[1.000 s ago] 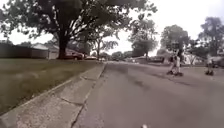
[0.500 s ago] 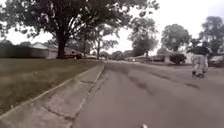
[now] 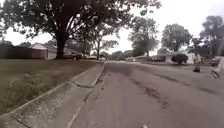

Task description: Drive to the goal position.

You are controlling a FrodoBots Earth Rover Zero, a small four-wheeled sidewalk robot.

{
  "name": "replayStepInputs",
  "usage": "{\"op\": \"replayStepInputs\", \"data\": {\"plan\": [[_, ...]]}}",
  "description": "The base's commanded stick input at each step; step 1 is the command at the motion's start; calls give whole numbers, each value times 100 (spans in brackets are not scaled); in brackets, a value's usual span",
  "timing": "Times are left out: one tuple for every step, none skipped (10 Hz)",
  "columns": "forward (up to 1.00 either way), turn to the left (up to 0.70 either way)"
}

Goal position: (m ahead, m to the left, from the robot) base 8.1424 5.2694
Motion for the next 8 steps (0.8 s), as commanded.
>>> {"op": "replayStepInputs", "data": {"plan": [[70, 0], [14, 0], [55, 0], [70, -35], [70, -31], [70, -2], [70, 0], [70, 0]]}}
